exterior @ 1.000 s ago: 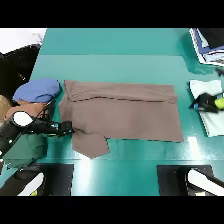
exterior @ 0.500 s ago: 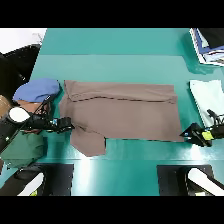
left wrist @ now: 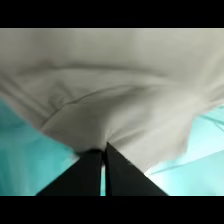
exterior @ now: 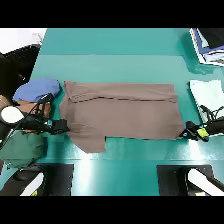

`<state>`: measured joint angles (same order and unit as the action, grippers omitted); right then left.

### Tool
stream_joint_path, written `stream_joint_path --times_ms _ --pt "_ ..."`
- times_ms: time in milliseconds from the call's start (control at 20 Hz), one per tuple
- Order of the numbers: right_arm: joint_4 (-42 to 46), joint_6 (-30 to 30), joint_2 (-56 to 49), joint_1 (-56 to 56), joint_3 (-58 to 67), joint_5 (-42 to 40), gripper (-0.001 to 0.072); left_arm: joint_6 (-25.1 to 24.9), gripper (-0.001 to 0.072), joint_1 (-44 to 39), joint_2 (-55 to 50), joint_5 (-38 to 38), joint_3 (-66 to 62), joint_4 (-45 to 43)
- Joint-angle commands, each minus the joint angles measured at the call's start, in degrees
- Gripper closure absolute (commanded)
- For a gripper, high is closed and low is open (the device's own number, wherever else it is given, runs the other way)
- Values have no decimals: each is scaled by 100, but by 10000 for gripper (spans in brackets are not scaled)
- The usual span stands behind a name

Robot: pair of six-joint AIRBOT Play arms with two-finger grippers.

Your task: Fold the shirts.

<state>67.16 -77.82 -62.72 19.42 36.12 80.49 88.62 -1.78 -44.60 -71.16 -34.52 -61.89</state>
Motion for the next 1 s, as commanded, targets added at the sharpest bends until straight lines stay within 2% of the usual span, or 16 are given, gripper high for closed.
stream_joint_path --times_ms 0,100,200,400,600,700,950 --pt "424 -4 761 -50 273 970 696 323 682 0 706 -1196 -83 -232" --pt "490 -9 1307 -52 369 1344 697 463 682 0 1108 -1880 -162 -4" --pt "476 -52 1659 -52 581 1342 697 573 682 0 1207 -1987 -492 39" --pt "435 -92 1228 -249 1331 1021 697 315 682 0 780 -826 -1005 -260" --pt "433 -92 -190 -1043 2273 302 697 -127 681 0 -481 535 -1224 -337" --pt "428 -129 -999 -1292 2822 190 696 -319 681 4 -1248 1113 -1484 -341" --pt "-299 -122 -2413 -1410 3965 173 696 -356 680 4 -2632 2000 -2253 -369"
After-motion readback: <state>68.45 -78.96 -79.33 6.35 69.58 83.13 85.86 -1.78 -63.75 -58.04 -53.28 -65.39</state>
